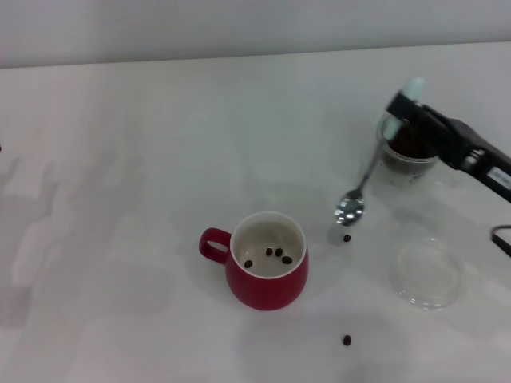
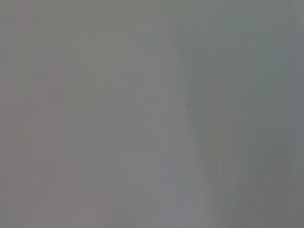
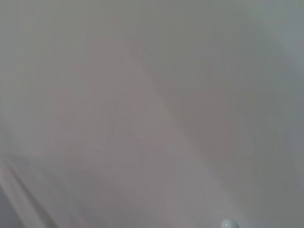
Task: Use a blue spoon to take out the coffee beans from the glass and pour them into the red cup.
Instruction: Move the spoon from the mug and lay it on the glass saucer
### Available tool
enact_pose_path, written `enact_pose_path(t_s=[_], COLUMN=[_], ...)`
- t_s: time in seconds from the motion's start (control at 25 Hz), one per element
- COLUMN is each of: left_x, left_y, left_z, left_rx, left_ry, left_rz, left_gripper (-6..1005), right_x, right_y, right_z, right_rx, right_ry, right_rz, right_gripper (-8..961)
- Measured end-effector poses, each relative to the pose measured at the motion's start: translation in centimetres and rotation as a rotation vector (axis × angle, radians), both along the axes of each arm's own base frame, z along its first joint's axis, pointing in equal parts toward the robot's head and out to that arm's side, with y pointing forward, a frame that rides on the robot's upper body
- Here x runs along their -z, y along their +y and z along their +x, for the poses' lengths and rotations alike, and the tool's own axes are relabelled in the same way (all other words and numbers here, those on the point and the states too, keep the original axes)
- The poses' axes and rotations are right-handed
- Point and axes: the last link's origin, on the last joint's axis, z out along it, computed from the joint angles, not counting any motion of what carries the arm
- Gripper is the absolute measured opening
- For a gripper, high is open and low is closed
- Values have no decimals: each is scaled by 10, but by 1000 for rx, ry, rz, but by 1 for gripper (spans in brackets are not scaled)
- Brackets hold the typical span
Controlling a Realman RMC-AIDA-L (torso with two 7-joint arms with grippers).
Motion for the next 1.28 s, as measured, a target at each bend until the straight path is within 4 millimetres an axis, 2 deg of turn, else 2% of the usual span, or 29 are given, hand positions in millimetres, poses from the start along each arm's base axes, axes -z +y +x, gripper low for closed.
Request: enact_pose_path(t_s=[0.28,0.48,0.68,1.28], left_x=[0,0,0,0], left_y=[2,4,6,6], left_z=[1,3,5,6], left_rx=[4,11,17,18], left_ry=[0,-1,-2,-1], left_rz=[1,1,1,1], left_gripper=[561,561,560,560], right_x=[-18,-24,-23,-14], right_y=[-23,-34,-42,-49], right_z=[31,43,55,76], right_rx=[80,108,161,288], right_ry=[-71,-126,-172,-236], right_rz=[45,72,79,57], right_gripper=[147,147,147,147])
